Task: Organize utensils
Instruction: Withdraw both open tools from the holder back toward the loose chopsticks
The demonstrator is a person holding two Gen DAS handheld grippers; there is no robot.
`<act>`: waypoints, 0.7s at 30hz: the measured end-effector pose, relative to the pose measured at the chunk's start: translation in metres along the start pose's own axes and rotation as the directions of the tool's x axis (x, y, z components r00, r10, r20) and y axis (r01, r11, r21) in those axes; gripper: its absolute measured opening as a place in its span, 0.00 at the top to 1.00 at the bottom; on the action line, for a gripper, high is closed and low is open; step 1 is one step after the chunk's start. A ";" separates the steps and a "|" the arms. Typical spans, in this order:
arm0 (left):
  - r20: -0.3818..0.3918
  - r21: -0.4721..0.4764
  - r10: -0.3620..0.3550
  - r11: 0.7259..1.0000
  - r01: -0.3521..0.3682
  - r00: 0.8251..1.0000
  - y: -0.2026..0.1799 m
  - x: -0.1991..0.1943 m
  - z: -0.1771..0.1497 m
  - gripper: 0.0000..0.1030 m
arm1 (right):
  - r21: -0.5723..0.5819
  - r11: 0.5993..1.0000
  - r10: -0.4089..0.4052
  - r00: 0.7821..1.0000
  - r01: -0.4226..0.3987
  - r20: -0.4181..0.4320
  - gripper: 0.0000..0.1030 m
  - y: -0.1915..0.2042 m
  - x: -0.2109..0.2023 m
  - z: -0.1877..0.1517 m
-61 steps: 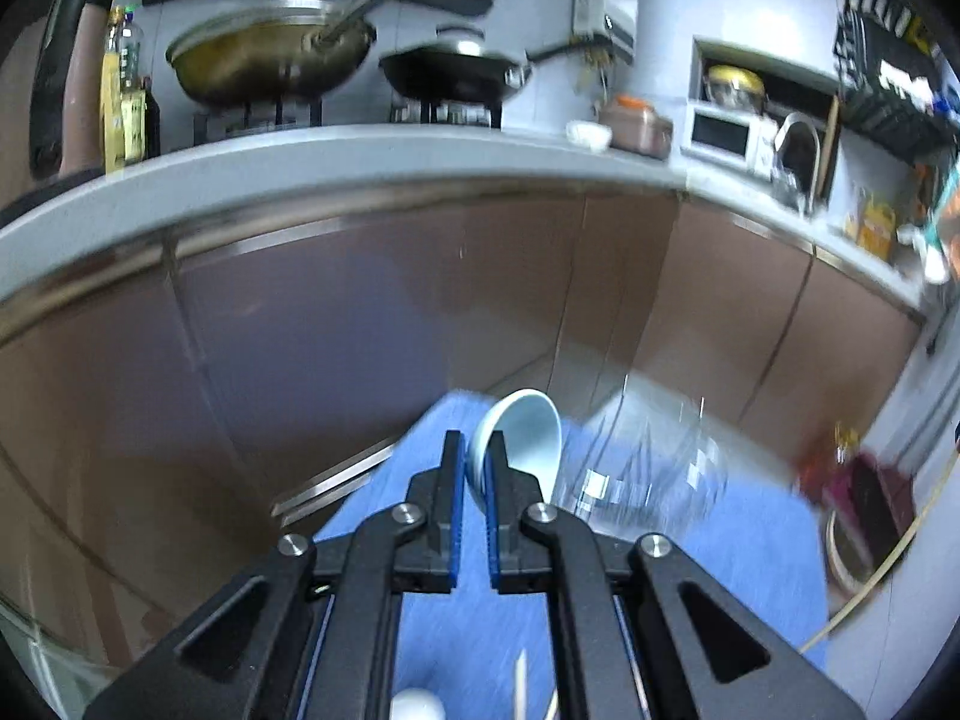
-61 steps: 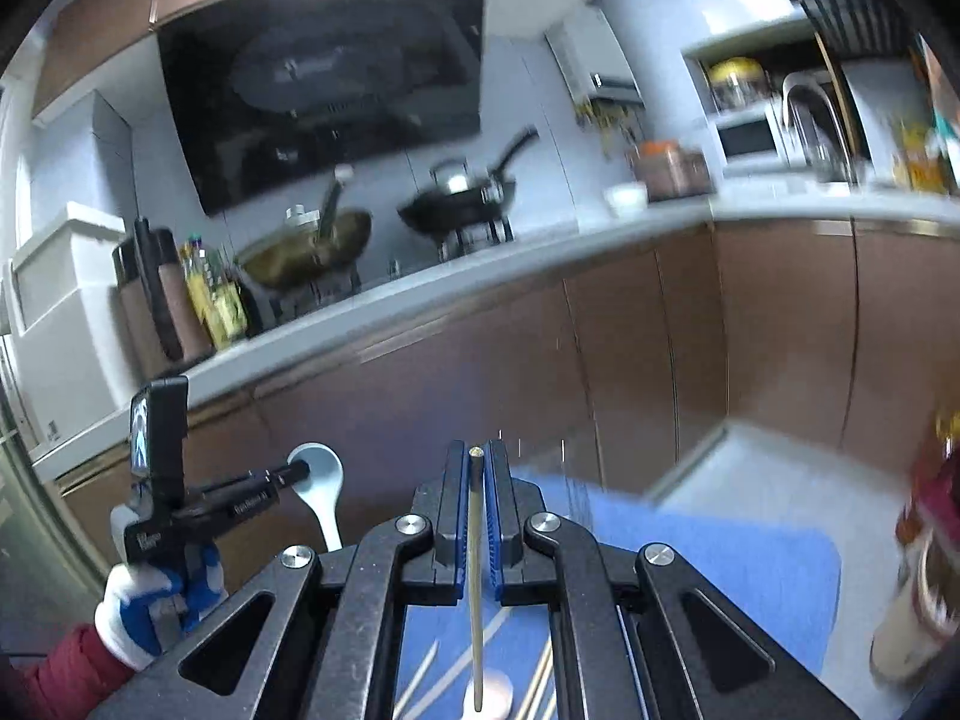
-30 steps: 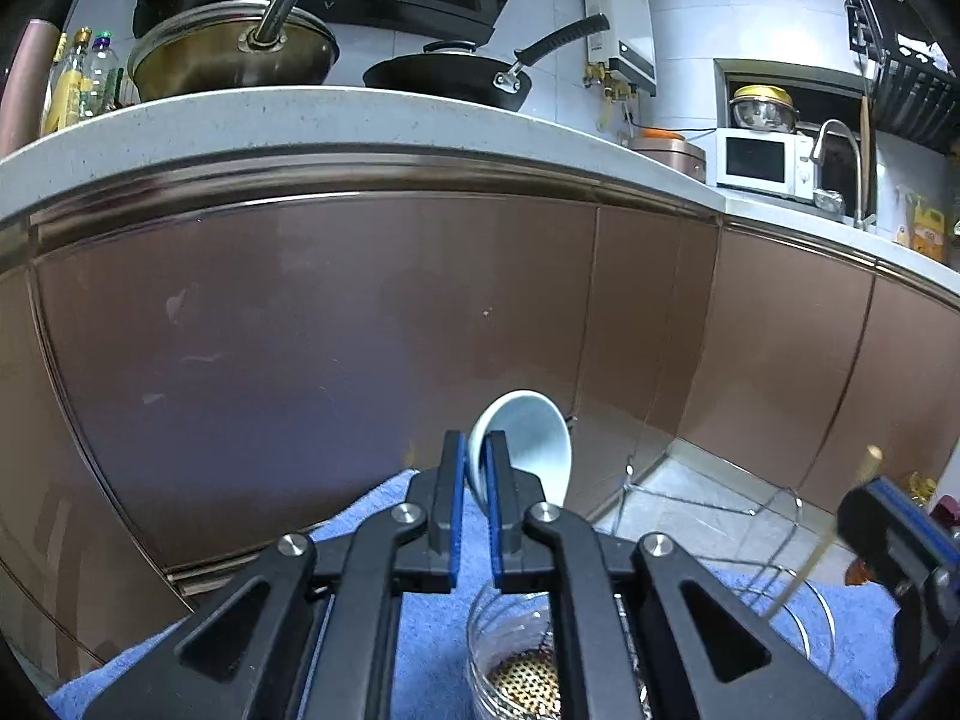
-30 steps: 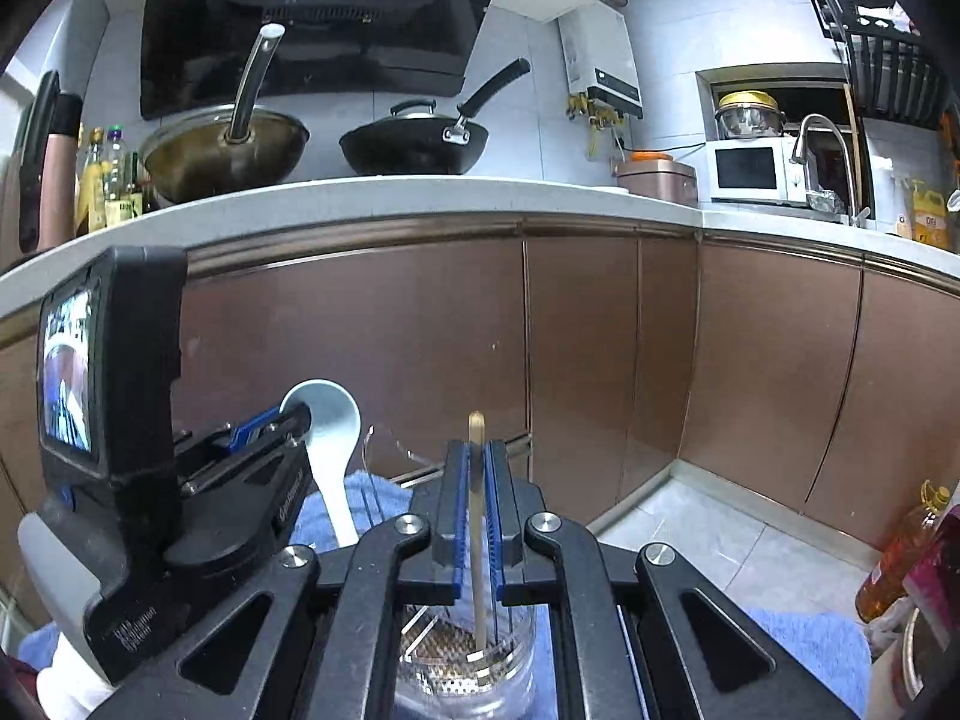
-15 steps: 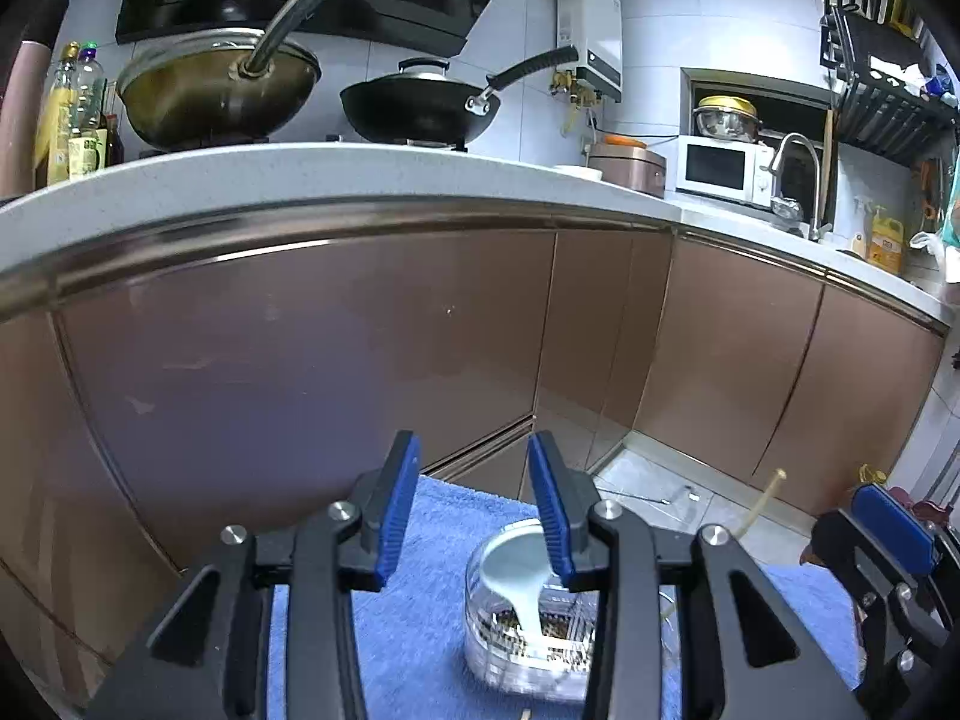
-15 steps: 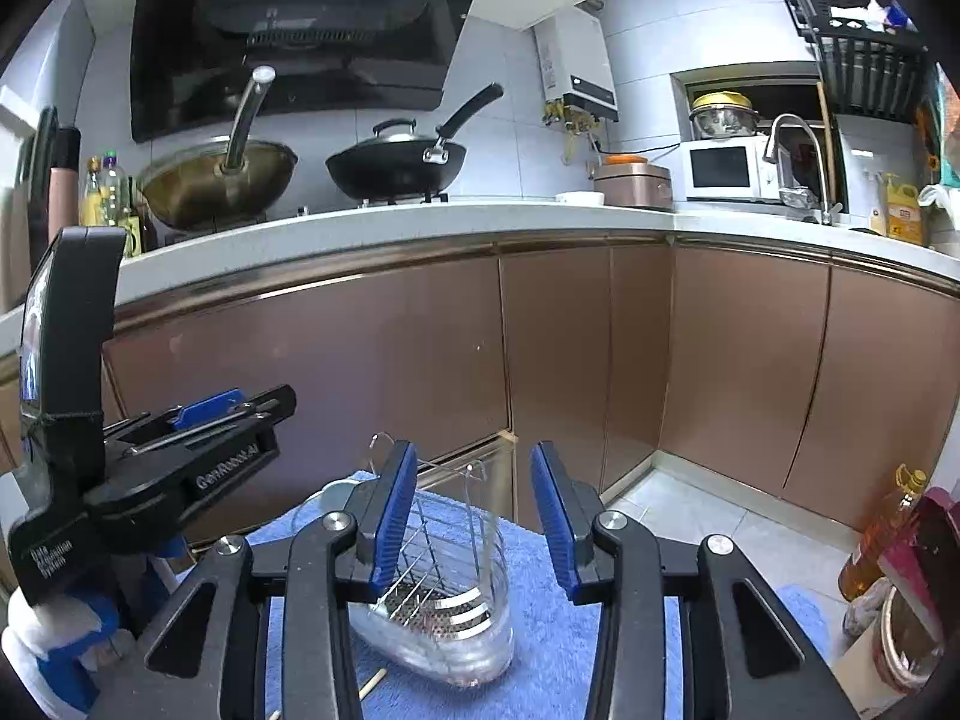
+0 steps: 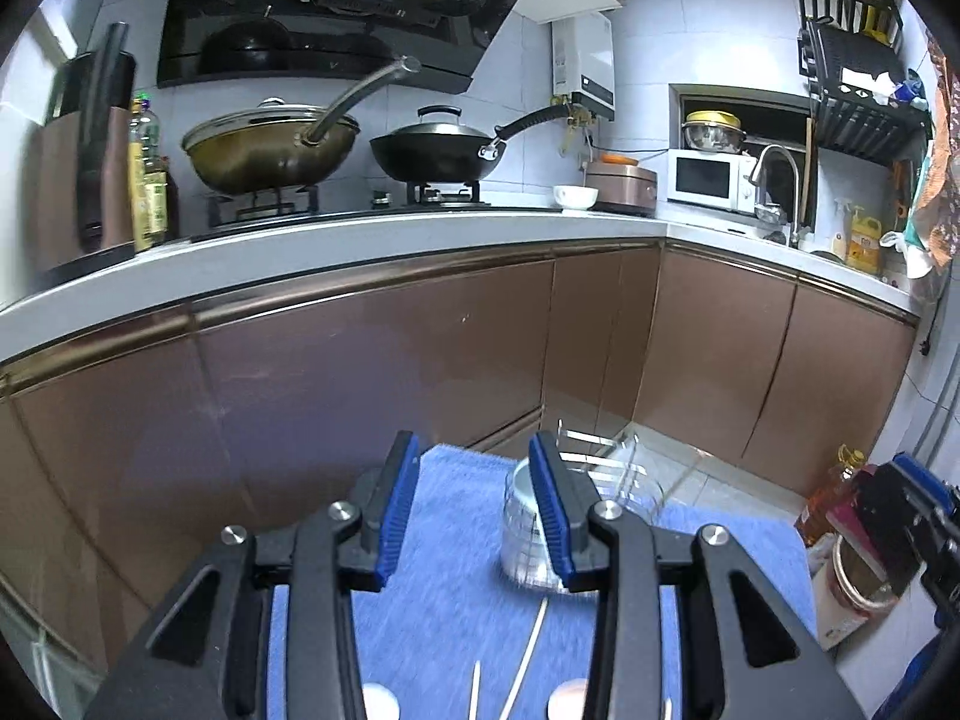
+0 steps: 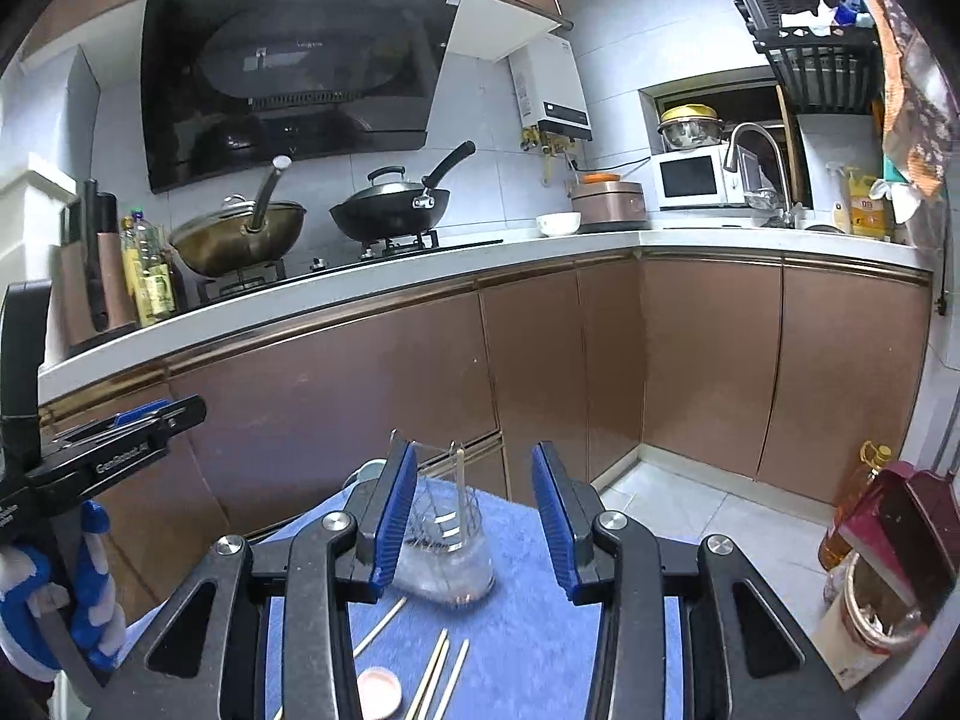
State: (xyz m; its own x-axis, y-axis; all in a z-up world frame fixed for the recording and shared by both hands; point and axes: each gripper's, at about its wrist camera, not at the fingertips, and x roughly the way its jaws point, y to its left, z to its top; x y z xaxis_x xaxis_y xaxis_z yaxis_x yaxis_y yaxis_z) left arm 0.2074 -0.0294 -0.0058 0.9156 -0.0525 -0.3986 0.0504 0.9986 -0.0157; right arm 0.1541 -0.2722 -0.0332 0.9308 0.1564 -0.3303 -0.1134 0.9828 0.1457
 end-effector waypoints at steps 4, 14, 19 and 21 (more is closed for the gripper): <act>-0.025 -0.008 0.003 1.000 -0.003 1.000 0.006 -0.033 -0.009 0.65 | 0.005 1.000 0.017 0.999 -0.017 -0.028 0.64 0.000 -0.028 -0.002; -0.103 -0.011 -0.060 0.998 0.059 0.993 0.000 -0.084 -0.037 0.65 | 0.000 0.997 0.082 0.995 -0.082 -0.065 0.64 0.009 -0.080 -0.011; -0.147 -0.017 -0.114 0.993 0.113 0.983 -0.005 -0.092 -0.048 0.65 | 0.014 0.993 0.115 0.992 -0.114 -0.060 0.64 0.004 -0.096 -0.008; -0.164 -0.019 -0.131 0.991 0.130 0.978 -0.007 -0.091 -0.053 0.65 | 0.022 0.992 0.124 0.990 -0.122 -0.066 0.64 0.003 -0.094 -0.008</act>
State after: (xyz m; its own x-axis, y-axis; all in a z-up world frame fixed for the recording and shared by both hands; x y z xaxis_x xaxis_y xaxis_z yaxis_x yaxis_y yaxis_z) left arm 0.1024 -0.0309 -0.0178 0.8229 -0.1816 -0.5383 0.1615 0.9832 -0.0847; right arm 0.0636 -0.2832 -0.0096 0.8849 0.2827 -0.3702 -0.2188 0.9539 0.2055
